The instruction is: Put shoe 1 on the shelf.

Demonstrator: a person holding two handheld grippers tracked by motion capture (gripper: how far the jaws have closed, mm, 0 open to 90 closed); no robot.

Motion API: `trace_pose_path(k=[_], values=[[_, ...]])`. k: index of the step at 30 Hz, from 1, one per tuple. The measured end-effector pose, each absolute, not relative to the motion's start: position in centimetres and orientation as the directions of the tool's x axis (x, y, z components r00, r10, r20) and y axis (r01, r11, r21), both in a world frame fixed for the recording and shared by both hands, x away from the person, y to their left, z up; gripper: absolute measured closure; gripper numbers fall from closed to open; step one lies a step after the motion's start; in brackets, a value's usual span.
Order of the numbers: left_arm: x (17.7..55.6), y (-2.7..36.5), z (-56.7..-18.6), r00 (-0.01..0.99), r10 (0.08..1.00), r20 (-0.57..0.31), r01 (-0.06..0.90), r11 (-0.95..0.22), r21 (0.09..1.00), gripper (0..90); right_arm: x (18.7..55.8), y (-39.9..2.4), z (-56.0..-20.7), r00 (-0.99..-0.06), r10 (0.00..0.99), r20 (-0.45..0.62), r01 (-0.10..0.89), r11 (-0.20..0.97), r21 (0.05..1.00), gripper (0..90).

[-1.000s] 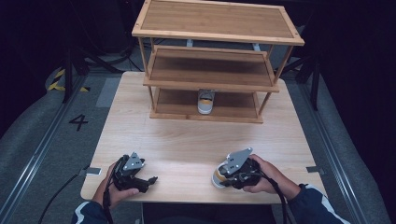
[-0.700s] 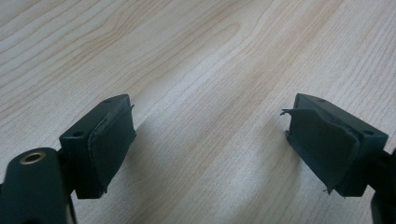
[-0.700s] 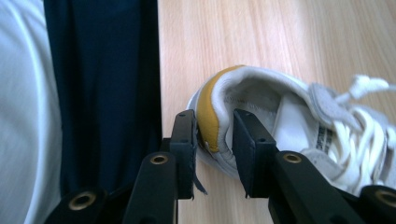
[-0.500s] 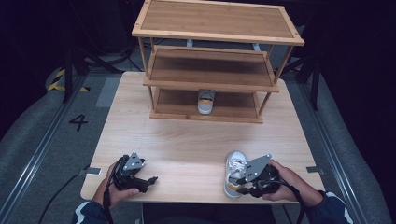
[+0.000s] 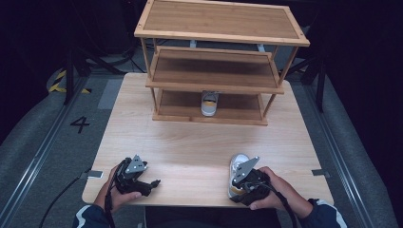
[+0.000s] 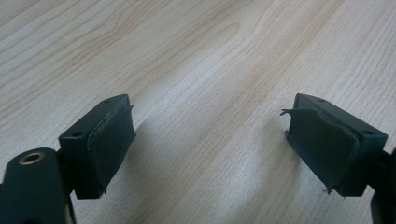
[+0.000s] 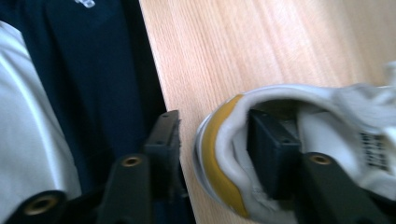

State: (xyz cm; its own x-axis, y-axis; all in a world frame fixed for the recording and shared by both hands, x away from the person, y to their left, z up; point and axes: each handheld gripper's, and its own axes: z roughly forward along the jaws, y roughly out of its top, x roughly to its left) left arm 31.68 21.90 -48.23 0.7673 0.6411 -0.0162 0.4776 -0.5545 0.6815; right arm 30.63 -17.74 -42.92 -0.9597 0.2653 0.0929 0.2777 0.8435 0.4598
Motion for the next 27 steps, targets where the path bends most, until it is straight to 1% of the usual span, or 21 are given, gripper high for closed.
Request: trace_pose_path(k=[1, 3, 4, 5, 9, 18, 22, 23, 24, 26, 27], values=[[31.7, 21.9, -48.2, 0.767, 0.641, -0.017, 0.478, -0.554, 0.682, 14.8, 30.7, -17.7, -43.2, -0.961, 0.264, 0.085, 0.273, 0.850, 0.450, 63.4], [31.7, 21.9, -48.2, 0.768, 0.640, -0.015, 0.476, -0.556, 0.681, 14.8, 30.9, -17.9, -43.3, -0.963, 0.249, 0.101, 0.267, 0.852, 0.450, 67.5], [31.7, 21.9, -48.2, 0.768, 0.640, -0.015, 0.477, -0.555, 0.682, 14.8, 31.0, -18.1, -43.3, -0.965, 0.235, 0.120, 0.264, 0.852, 0.452, 68.2], [31.7, 21.9, -48.2, 0.768, 0.640, -0.015, 0.476, -0.556, 0.681, 14.8, 31.0, -18.3, -43.2, -0.968, 0.226, 0.113, 0.252, 0.861, 0.441, 68.3], [31.7, 21.9, -48.2, 0.769, 0.639, -0.016, 0.476, -0.556, 0.681, 14.8, 31.2, -19.1, -43.1, -0.974, 0.196, 0.114, 0.226, 0.879, 0.420, 68.0], [31.7, 21.9, -48.2, 0.769, 0.639, -0.016, 0.476, -0.556, 0.681, 14.8, 31.7, -21.2, -42.9, -0.972, 0.205, 0.111, 0.232, 0.894, 0.384, 65.4], [31.7, 21.9, -48.2, 0.769, 0.639, -0.016, 0.476, -0.556, 0.681, 14.8, 31.7, -21.4, -42.9, -0.972, 0.203, 0.114, 0.232, 0.897, 0.376, 63.7], [31.7, 21.9, -48.2, 0.769, 0.639, -0.016, 0.476, -0.556, 0.681, 14.8, 31.7, -21.3, -42.9, -0.971, 0.212, 0.115, 0.240, 0.893, 0.381, 59.1], [31.7, 21.9, -48.2, 0.769, 0.639, -0.016, 0.476, -0.556, 0.681, 14.7, 31.7, -21.2, -42.9, -0.965, 0.244, 0.097, 0.263, 0.884, 0.388, 56.6], [31.7, 21.9, -48.2, 0.769, 0.639, -0.016, 0.476, -0.556, 0.681, 14.8, 31.8, -21.2, -42.9, -0.962, 0.251, 0.103, 0.272, 0.879, 0.392, 56.9], [31.7, 21.9, -48.2, 0.770, 0.638, -0.015, 0.475, -0.557, 0.681, 14.8, 31.8, -21.2, -42.9, -0.961, 0.256, 0.104, 0.276, 0.877, 0.394, 58.5]])
